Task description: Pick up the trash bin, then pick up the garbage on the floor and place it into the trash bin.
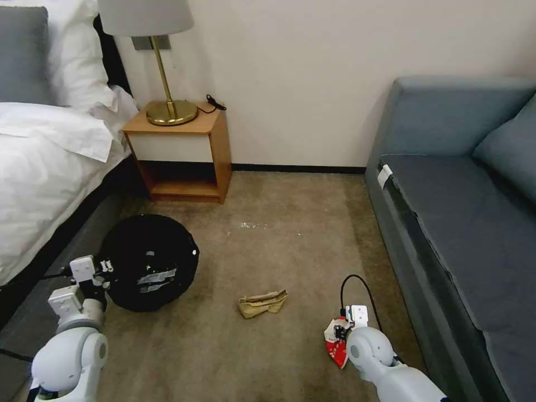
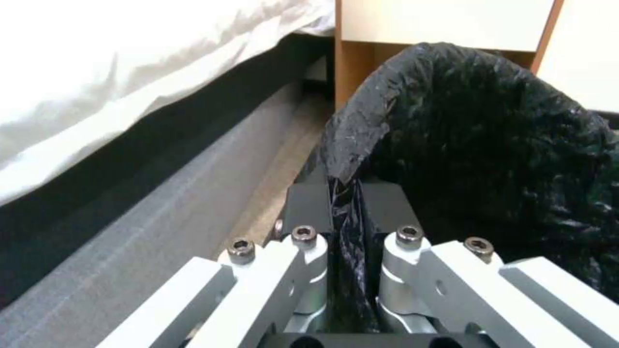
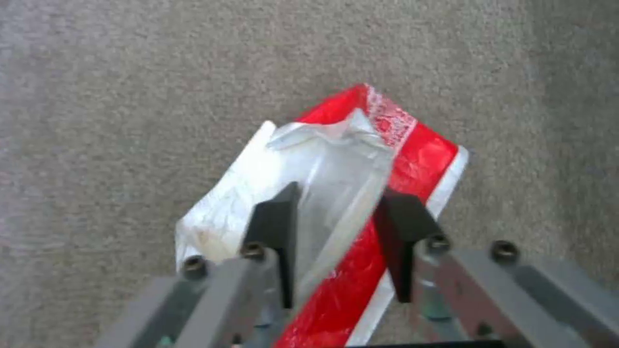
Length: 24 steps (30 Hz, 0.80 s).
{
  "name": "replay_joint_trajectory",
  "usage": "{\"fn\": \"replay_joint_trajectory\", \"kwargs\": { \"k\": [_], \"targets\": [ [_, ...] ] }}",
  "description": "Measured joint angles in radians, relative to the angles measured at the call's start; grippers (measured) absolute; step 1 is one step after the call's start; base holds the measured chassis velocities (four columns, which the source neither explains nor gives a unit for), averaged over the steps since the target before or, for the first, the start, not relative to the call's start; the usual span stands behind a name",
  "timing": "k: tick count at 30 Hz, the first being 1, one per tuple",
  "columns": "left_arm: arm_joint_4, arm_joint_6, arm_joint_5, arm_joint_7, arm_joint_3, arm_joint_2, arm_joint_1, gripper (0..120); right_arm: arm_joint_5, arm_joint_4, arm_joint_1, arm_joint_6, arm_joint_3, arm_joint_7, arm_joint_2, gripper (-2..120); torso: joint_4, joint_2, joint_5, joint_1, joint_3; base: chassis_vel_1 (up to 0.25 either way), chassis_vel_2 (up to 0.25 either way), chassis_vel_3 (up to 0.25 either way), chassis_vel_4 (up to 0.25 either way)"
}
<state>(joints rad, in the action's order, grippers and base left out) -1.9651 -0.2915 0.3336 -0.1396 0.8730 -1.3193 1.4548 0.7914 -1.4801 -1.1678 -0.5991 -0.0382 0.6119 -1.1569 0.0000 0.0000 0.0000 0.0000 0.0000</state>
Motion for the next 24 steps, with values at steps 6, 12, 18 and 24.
{"fn": "replay_joint_trajectory", "kwargs": {
  "k": [6,12,18,24],
  "targets": [
    [0.000,0.000,-0.004,0.000,-0.005,-0.002,-0.001,6,-0.044,0.001,-0.003,0.022,0.010,-0.015,-0.001,2,-0.0001,0.000,0.0000,0.000,0.000,0.000,0.000,0.000,0.000],
    [0.000,0.003,-0.027,0.000,-0.013,-0.008,0.012,6,-0.165,-0.039,0.000,0.222,0.077,-0.094,0.008,0,-0.0002,0.000,-0.0003,0.000,0.000,0.000,0.000,0.000,0.000],
    [-0.009,0.006,-0.055,0.003,-0.023,-0.023,0.019,6,-0.221,-0.126,0.086,0.410,0.187,-0.217,-0.023,0,0.0000,0.000,-0.0003,0.000,0.000,0.000,0.000,0.000,0.000],
    [-0.025,0.012,-0.074,0.017,-0.031,-0.037,0.037,6,-0.238,-0.130,0.220,0.575,0.316,-0.396,-0.094,0,0.0001,0.000,0.0000,0.000,0.000,0.000,0.000,0.000,0.000]
  ]
}}
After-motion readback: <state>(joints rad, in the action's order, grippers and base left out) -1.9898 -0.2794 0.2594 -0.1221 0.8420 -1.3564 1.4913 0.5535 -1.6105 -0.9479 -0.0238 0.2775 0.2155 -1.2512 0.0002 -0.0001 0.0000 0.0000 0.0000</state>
